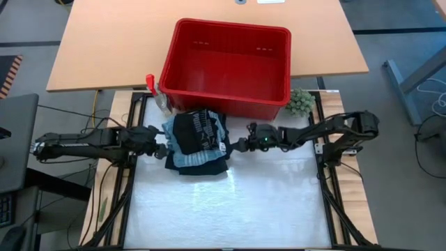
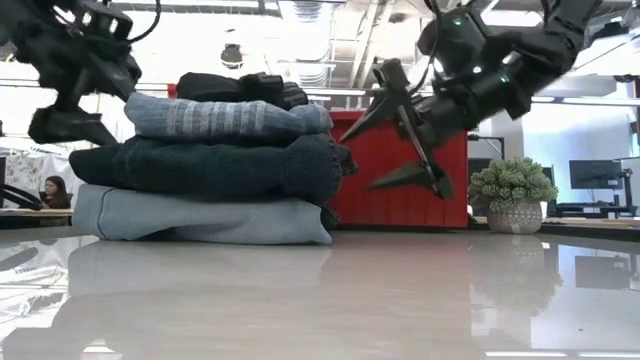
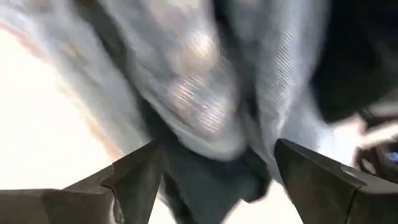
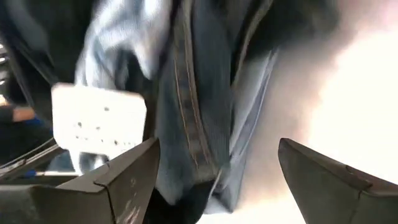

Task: Fold laundry
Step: Put the folded blue and black pants, blue shirt, and black boxer into the red laundry bin

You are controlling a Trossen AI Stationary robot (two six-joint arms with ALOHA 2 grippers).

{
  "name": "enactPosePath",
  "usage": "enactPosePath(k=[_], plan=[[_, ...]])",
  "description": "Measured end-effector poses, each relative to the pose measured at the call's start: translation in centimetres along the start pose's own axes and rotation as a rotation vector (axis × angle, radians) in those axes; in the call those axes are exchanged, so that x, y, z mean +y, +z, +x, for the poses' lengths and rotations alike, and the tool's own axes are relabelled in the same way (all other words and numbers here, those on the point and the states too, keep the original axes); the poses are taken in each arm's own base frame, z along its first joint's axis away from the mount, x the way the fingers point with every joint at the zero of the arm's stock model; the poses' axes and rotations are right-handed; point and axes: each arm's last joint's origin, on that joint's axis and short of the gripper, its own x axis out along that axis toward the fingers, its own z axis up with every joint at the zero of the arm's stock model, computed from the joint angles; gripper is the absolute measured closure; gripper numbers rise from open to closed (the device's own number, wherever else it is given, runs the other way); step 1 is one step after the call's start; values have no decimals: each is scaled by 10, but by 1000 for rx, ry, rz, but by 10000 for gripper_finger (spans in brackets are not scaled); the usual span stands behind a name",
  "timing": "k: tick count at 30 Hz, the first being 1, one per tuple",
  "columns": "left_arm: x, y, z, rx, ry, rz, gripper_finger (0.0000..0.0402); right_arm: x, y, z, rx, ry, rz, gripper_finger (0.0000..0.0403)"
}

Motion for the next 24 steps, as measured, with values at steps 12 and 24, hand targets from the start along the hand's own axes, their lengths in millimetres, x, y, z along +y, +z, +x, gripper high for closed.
enactPosePath(k=[12,24], plan=[[-39,19,-68,8,-233,50,107,0,-84,15,-84,189,112,51],[-115,70,-45,-265,-17,604,107,2,-131,43,-288,138,177,51]])
